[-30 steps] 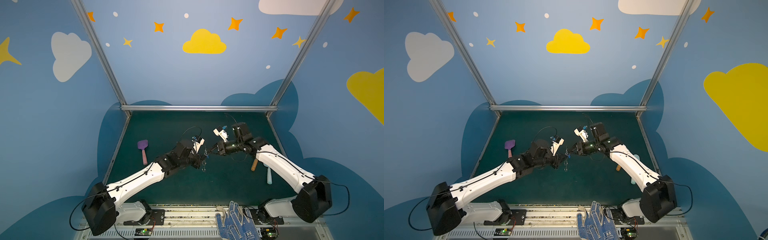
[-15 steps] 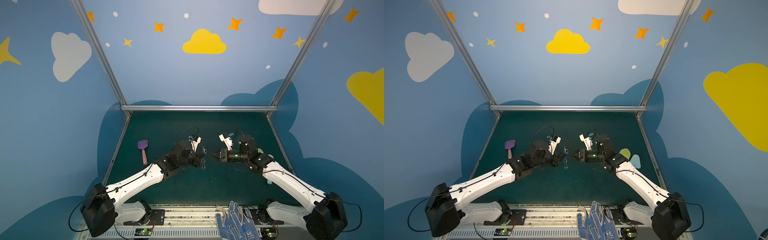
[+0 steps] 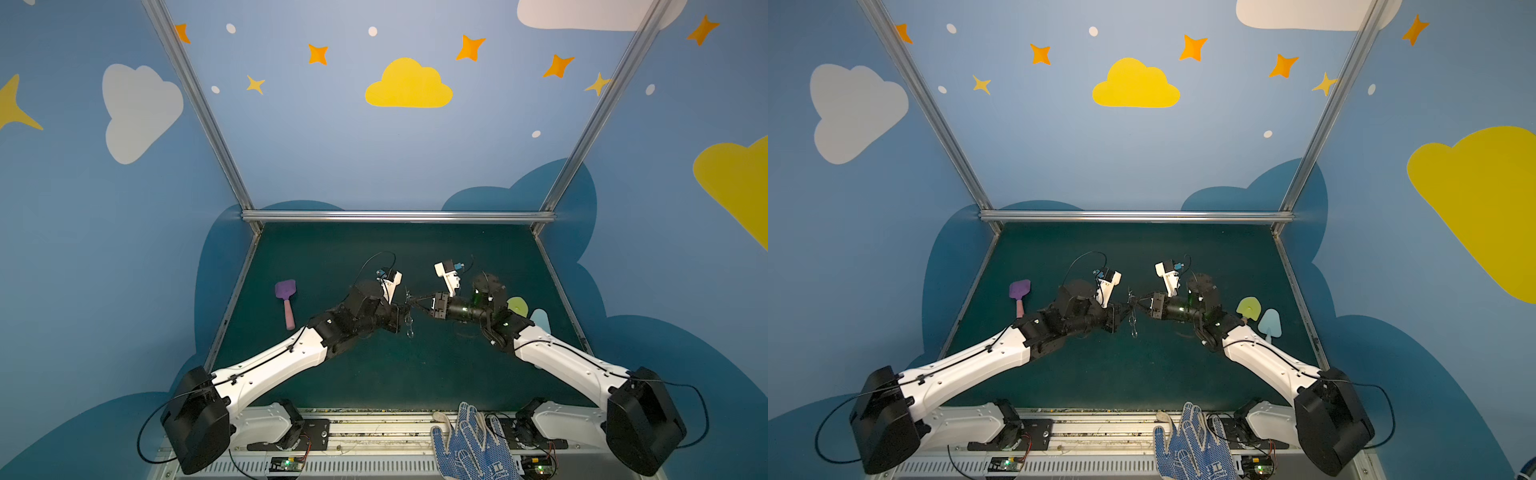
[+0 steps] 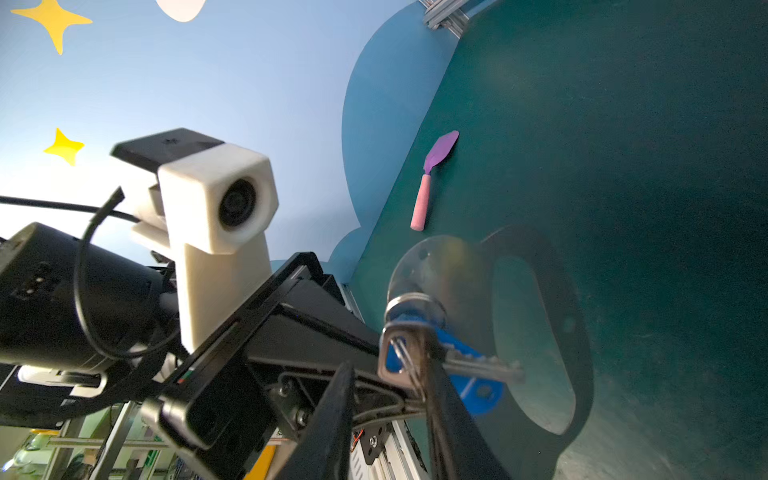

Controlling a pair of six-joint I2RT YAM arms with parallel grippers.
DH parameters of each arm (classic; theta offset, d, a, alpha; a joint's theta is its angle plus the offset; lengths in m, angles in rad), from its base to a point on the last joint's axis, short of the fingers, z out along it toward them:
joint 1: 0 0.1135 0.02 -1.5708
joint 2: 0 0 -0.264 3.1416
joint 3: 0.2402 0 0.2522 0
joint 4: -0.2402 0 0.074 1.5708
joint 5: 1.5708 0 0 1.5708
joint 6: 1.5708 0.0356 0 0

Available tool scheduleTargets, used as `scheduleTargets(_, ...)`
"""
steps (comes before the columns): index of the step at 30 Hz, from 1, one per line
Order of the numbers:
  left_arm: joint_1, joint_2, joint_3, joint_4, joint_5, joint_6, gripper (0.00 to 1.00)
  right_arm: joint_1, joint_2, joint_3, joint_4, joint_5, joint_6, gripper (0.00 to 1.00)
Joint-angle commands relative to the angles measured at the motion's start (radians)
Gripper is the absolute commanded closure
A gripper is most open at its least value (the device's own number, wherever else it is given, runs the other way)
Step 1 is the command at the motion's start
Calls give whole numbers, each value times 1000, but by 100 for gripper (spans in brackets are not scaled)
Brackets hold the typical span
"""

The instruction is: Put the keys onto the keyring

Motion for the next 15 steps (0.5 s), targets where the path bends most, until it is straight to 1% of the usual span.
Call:
scheduleTargets(1,3,-22,2,34,4,-3,96,11,5,26,59,-20,13,69)
scheduleTargets(4,5,-26,1,32,0,-3,96,13,-1,20,52,-20,12,69)
scheduleTargets(8,9,-31,-2,32,-2,-1,96,14,-4,14,24,-15,4,72)
scheduleTargets(12,13,-39,-4,22,3,4,96,14,-13,23,-16,-15,-22,89)
scheduleTargets(15,14,-49,-7,9,4,12,96,10,-22,43,-90,-7,-54,96)
